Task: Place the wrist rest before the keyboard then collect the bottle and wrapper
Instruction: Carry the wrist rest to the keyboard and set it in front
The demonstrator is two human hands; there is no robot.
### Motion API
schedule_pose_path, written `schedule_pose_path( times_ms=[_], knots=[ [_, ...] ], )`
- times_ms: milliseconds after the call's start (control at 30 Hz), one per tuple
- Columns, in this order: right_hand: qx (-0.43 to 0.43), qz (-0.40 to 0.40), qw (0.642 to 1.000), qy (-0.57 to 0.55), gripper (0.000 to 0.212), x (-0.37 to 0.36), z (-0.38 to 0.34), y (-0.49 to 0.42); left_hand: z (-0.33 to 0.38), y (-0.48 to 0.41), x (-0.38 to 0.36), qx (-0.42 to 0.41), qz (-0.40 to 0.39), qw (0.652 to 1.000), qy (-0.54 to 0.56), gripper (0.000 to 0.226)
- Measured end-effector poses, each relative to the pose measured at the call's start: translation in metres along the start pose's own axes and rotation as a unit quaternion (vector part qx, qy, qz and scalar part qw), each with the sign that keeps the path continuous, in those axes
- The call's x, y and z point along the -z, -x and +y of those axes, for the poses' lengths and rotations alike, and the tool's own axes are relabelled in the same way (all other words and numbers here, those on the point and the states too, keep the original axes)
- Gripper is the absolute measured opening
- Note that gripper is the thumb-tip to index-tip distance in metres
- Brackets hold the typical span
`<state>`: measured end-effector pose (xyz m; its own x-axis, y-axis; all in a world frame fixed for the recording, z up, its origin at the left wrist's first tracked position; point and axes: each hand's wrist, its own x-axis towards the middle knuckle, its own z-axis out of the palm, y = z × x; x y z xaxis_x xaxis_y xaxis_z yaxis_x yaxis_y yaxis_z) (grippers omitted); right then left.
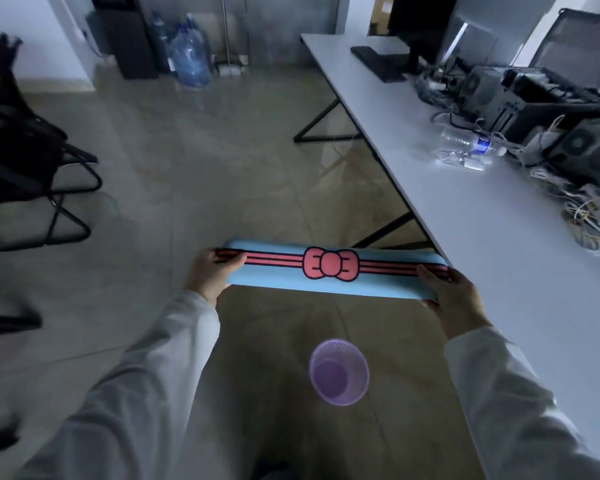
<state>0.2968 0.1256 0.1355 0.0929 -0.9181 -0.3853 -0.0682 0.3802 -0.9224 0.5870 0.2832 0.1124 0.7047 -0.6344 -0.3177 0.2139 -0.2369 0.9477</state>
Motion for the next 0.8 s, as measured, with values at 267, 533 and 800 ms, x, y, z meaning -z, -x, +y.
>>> schedule_pose_path(
  times_ms=[267, 533, 800],
  knots=[
    [-0.016, -0.064, 0.997, 0.038, 0.029, -0.1, -0.014, -0.053, 0.004, -0.059, 0.056, 0.022, 0.066, 0.997, 0.032, 0.018],
    [-0.008, -0.087, 0.996, 0.021, 0.04, -0.177, -0.053, -0.132, 0.049, -0.148, 0.053, -0.011, 0.081, 0.997, -0.009, 0.023],
    [0.005, -0.099, 0.994, 0.038, 0.044, -0.24, -0.094, -0.198, 0.089, -0.228, 0.054, -0.008, 0.123, 0.992, 0.04, 0.01]
  ],
)
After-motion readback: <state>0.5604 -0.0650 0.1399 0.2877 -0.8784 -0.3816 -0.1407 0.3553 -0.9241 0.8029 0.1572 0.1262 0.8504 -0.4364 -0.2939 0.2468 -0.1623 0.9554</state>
